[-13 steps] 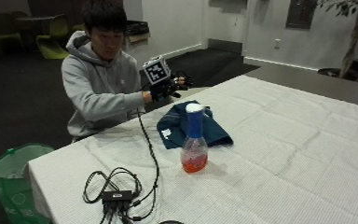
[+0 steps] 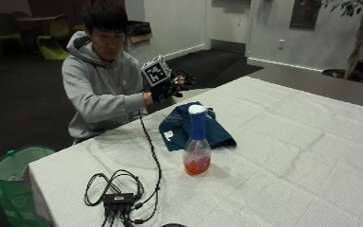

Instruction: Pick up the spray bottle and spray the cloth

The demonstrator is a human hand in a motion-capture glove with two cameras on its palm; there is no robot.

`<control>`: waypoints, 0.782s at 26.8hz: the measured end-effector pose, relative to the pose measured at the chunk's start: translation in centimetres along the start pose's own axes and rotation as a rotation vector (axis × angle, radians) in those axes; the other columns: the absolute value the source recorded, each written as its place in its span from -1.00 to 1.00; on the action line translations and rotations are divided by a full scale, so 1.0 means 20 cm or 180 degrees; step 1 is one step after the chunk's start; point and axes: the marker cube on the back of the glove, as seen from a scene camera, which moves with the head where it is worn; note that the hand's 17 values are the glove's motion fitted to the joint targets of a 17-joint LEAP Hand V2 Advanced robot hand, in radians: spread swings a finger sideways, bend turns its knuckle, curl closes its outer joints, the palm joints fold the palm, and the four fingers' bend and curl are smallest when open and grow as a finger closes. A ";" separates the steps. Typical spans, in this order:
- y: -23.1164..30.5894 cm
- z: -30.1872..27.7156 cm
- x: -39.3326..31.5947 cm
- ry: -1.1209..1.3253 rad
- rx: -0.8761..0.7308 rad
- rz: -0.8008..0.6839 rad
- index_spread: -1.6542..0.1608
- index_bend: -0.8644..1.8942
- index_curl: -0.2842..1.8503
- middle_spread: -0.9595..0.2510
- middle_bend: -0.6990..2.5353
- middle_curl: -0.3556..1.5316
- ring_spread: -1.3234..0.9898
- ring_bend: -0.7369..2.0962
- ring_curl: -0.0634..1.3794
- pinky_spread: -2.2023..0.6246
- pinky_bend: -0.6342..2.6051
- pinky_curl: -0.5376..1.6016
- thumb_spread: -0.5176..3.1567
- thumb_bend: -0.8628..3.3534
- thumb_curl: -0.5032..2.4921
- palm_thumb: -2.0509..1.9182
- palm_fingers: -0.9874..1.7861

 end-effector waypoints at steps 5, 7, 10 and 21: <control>0.01 -0.02 0.03 0.0067 0.0108 0.0006 0.47 -0.28 -0.56 0.53 -0.45 -0.42 0.14 -0.27 -0.65 0.71 -0.31 -0.26 -0.27 -0.47 -0.47 0.40 -0.07; 0.02 -0.04 0.05 0.0067 0.0186 0.0022 0.47 -0.29 -0.56 0.53 -0.46 -0.41 0.14 -0.26 -0.64 0.71 -0.30 -0.25 -0.26 -0.48 -0.46 0.40 -0.09; 0.03 -0.06 0.09 0.0022 0.0319 0.0065 0.46 -0.30 -0.56 0.53 -0.46 -0.40 0.14 -0.25 -0.62 0.71 -0.28 -0.24 -0.24 -0.49 -0.44 0.41 -0.12; 0.12 -0.11 0.38 -0.0231 0.0666 0.0332 0.43 -0.31 -0.58 0.51 -0.45 -0.36 0.14 -0.21 -0.57 0.72 -0.24 -0.20 -0.21 -0.56 -0.43 0.38 -0.20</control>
